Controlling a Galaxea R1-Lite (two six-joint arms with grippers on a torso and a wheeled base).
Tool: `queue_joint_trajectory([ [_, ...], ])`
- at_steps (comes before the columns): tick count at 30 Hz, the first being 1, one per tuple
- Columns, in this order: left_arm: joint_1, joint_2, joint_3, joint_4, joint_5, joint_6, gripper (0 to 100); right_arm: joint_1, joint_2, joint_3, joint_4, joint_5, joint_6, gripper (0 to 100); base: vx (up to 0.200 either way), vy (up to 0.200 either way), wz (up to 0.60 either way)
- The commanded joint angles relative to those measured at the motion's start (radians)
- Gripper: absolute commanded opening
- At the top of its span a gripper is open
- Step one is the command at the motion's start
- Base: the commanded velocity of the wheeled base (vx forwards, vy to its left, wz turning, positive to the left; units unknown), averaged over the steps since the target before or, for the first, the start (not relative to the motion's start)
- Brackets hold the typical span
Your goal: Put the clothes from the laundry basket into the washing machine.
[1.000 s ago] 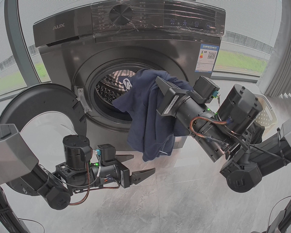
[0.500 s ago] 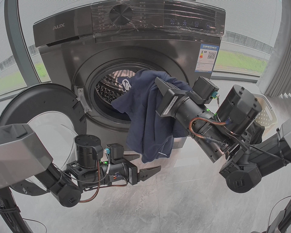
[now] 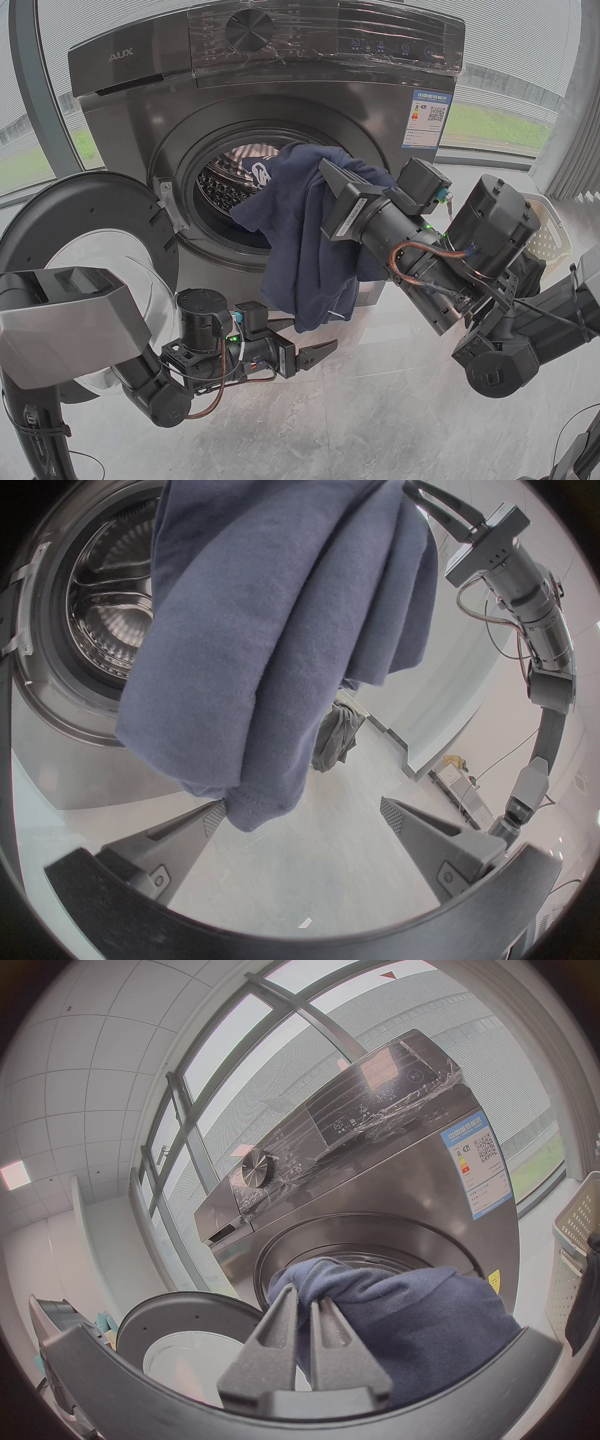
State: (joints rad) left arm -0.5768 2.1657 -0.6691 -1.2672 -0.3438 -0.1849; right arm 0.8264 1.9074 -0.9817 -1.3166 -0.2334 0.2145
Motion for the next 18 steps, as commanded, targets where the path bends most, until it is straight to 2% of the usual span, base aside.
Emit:
queue_joint_trajectory([
  [1, -0.002, 0.025, -0.027, -0.001, 0.000, -0.001, 100, 0.002, -0.001, 0.000, -0.001, -0.001, 0.000, 0, 0.000, 0.000, 0.00],
  [7, -0.005, 0.032, -0.061, -0.050, 0.016, -0.002, 100, 0.005, 0.001, 0.000, -0.001, -0.001, 0.000, 0, 0.000, 0.000, 0.00],
  [18, -0.064, 0.036, -0.059, -0.067, 0.016, -0.007, 100, 0.004, 0.007, -0.003, -0.001, -0.001, -0.003, 0, 0.000, 0.000, 0.00],
])
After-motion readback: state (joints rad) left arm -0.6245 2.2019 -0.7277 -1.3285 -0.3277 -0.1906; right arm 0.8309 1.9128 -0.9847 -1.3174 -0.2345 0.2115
